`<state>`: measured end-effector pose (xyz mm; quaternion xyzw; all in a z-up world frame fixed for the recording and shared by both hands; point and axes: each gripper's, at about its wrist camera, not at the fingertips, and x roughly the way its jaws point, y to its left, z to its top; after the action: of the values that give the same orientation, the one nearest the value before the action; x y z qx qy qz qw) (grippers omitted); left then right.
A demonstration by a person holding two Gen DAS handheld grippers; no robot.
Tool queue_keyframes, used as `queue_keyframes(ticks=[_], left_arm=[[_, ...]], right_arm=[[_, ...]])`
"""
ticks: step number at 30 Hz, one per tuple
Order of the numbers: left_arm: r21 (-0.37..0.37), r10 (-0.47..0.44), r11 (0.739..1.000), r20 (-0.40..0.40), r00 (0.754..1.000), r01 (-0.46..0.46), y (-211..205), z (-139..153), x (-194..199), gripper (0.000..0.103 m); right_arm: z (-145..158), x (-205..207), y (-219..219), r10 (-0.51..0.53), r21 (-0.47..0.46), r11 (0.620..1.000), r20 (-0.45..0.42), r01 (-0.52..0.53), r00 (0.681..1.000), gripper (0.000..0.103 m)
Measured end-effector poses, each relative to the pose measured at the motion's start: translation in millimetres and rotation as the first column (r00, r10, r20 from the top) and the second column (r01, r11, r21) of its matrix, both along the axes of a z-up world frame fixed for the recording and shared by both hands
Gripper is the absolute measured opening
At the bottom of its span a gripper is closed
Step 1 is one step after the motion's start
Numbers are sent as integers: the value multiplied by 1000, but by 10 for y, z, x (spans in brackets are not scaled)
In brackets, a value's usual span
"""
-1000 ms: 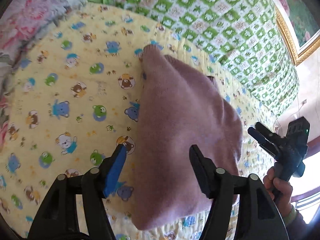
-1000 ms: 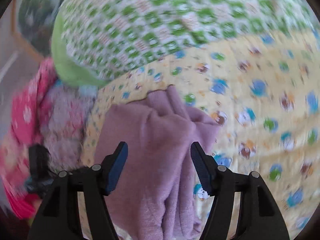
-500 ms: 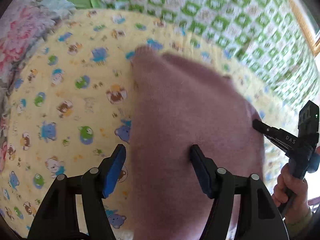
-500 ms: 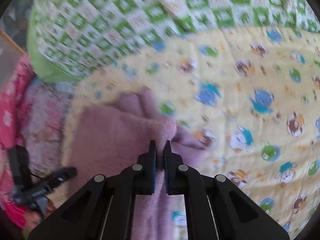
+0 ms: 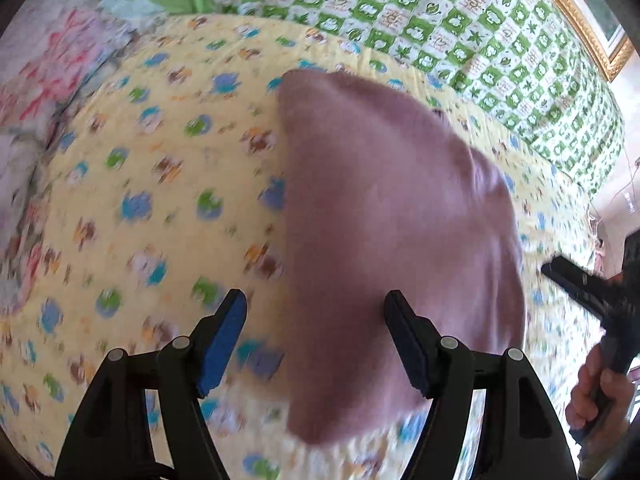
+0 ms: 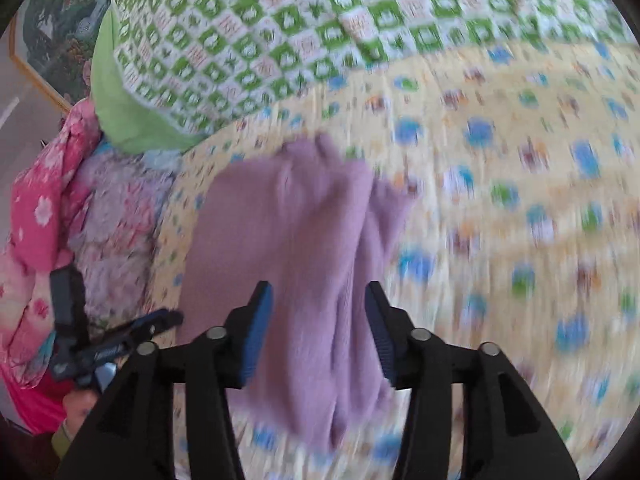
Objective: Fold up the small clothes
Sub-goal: 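Lower the folded sweater onto the bed and open both grippers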
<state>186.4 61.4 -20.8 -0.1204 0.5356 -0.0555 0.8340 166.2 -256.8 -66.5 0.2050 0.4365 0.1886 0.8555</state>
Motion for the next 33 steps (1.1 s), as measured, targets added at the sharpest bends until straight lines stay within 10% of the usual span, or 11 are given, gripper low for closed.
queue_keyframes(ticks=[4, 6, 12, 20, 24, 33], left_arm=[[-35, 1, 999, -57, 998, -3, 109, -222, -195, 73], [-35, 4, 999, -82, 997, -7, 103, -323, -207, 73], [-20, -45, 999, -89, 995, 43, -48, -380, -183, 74], [29, -102, 994, -132, 986, 107, -234, -617, -158, 79], [24, -112, 993, -134, 985, 116, -230, -591, -231, 80], [-42, -49, 998, 8, 999, 50, -81, -30, -65, 77]], right_arm=[[-374, -176, 212, 43, -42, 998, -98, -47, 994, 48], [-510, -155, 261, 52, -27, 998, -150, -56, 987, 6], [-209, -218, 96, -18, -120, 993, -29, 14, 999, 6], [-742, -103, 47, -56, -105, 994, -154, 40, 987, 10], [-516, -205, 10, -82, -143, 988, -128, 64, 988, 47], [92, 48, 435, 19, -62, 998, 87, -13, 996, 46]])
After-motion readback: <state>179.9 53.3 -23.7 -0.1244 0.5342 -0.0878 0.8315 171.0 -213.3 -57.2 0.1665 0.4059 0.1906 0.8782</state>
